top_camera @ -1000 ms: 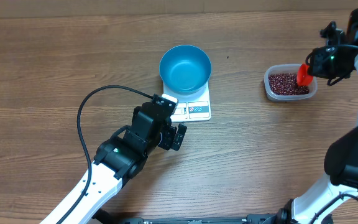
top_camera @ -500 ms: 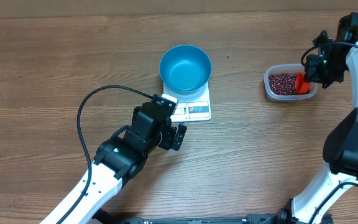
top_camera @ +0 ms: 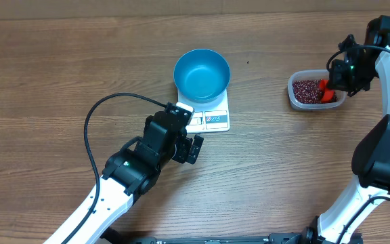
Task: Scoop item into bowl and weigh 150g on scale
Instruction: 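Dip the scoop into the red beans with right gripper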
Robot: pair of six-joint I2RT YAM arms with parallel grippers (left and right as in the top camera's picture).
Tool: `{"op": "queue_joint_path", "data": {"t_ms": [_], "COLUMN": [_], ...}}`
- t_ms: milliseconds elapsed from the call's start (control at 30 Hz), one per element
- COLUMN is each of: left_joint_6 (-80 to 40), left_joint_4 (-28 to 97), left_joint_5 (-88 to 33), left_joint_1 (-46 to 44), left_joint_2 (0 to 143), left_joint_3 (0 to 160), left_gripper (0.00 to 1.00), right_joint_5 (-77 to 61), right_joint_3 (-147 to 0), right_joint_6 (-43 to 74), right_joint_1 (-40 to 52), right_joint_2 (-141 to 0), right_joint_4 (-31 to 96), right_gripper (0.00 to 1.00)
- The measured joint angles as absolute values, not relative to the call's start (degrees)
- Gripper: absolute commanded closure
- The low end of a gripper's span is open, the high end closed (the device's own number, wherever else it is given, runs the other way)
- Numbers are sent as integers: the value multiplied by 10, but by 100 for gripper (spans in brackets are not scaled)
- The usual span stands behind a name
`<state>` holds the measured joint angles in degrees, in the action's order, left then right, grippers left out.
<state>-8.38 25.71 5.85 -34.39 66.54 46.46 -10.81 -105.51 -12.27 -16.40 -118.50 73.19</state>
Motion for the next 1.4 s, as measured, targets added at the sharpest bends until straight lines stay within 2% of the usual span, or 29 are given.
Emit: {"op": "queue_joint_path", "data": {"t_ms": [267,733,1400], "left_joint_6": [-84,-84,-84], "left_joint_4": [257,257,257], "left_joint_5": [58,58,58], "left_joint_1": [-344,-344,-344], "left_joint_2": [665,665,665], "left_joint_3": [465,465,465], "left_gripper": [1,0,0], "right_joint_5": [-157,-255,-323], "right_joint_3": [-999,-982,-938], "right_joint_6": [-123,-110,-63], "right_joint_1": [-164,-178,-207], "right_joint_2": [-1185,-1189,-1192], "right_joint_4": [701,705,681], "right_gripper": [96,96,96]}}
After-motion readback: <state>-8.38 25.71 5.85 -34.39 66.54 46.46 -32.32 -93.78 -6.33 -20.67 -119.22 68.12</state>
